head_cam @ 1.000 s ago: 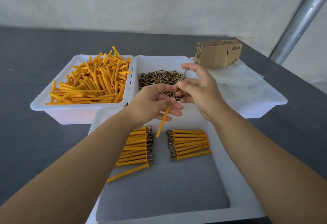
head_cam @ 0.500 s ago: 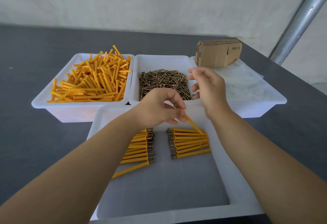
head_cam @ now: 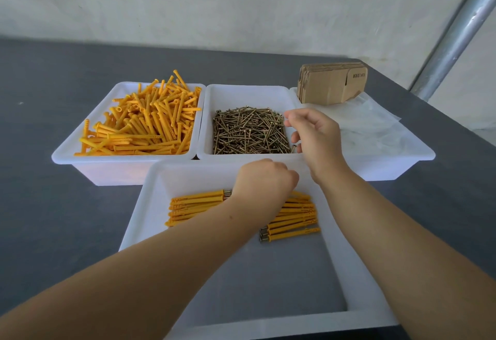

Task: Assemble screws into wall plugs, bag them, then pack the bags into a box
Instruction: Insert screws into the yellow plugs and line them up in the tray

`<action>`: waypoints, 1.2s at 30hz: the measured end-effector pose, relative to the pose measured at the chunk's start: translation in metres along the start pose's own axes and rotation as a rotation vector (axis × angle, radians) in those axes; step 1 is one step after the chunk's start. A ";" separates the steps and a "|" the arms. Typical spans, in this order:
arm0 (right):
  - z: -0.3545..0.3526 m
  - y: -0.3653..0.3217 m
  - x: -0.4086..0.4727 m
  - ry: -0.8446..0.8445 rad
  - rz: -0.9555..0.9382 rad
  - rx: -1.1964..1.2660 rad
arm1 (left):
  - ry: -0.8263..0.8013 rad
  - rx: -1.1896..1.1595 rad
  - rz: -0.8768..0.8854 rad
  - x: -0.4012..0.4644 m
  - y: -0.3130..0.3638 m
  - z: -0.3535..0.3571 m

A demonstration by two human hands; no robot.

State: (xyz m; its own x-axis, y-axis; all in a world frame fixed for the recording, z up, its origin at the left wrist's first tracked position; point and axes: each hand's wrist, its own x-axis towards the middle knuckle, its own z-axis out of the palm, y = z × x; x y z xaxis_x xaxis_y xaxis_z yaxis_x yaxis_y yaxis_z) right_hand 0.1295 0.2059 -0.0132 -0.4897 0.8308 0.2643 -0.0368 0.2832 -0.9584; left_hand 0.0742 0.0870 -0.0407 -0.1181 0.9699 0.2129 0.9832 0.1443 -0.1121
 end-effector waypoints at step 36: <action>0.045 -0.029 0.034 -0.803 0.267 -1.318 | -0.004 -0.324 -0.969 -0.012 -0.135 -0.012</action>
State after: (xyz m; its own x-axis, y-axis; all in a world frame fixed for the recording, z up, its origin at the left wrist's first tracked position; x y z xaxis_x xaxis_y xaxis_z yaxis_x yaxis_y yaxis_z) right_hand 0.0745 0.2038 0.0183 -0.6915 0.5823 -0.4274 0.6724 0.7351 -0.0864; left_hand -0.0556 0.0530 -0.0163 -0.8828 0.4647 0.0690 0.4546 0.8079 0.3751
